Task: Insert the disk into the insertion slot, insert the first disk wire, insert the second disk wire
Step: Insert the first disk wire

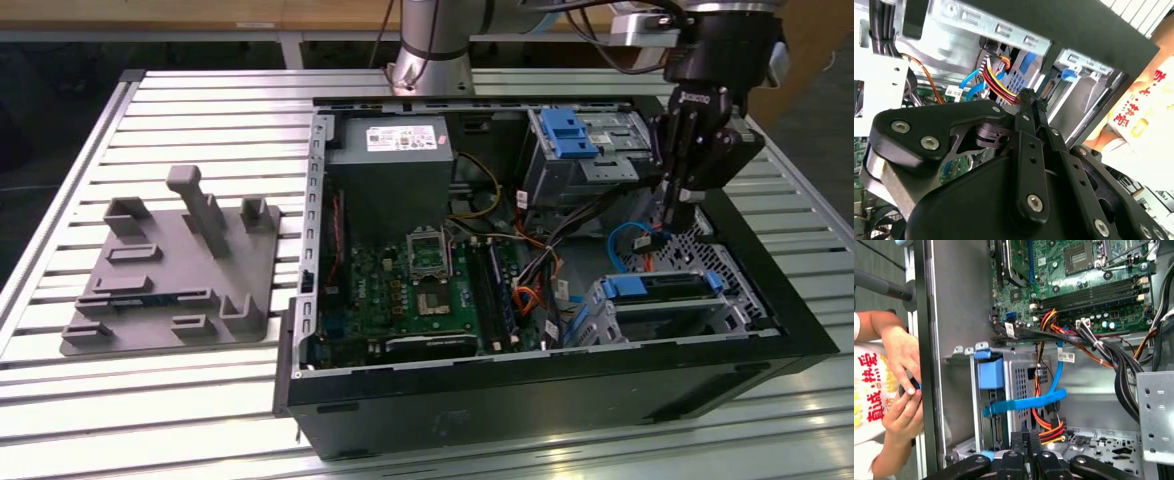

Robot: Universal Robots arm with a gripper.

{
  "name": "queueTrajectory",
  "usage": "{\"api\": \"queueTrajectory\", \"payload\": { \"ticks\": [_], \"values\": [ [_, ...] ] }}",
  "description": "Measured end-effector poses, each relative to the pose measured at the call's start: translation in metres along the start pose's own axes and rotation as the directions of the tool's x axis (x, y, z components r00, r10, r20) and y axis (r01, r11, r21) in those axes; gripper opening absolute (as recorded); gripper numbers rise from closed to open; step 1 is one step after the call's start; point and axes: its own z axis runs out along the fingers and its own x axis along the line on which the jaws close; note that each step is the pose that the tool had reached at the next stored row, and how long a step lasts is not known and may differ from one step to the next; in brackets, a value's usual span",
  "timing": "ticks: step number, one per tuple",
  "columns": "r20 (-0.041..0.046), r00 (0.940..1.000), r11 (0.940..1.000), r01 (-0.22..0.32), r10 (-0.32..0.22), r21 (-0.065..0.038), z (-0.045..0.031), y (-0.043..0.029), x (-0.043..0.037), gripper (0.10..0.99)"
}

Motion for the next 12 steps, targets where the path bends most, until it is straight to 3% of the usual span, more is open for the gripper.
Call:
{"api": "queueTrajectory", "payload": {
  "ticks": [3, 4, 5, 6, 12],
  "values": [
    [-0.0004, 1.0, 1.0, 0.004, -0.004, -0.005, -0.0001, -0.0033, -0.0001, 0.161],
    [0.0043, 1.0, 1.0, 0.004, -0.004, -0.006, 0.0004, -0.0034, 0.0007, 0.161],
    [0.0208, 0.9998, 1.0, 0.005, -0.005, -0.008, 0.001, -0.0035, 0.0017, 0.161],
    [0.0302, 0.9995, 0.9999, 0.006, -0.006, -0.008, 0.0017, -0.0037, 0.0031, 0.161],
    [0.0516, 0.9986, 0.9999, 0.007, -0.006, -0.01, 0.0053, -0.0042, 0.0128, 0.161]
  ]
}}
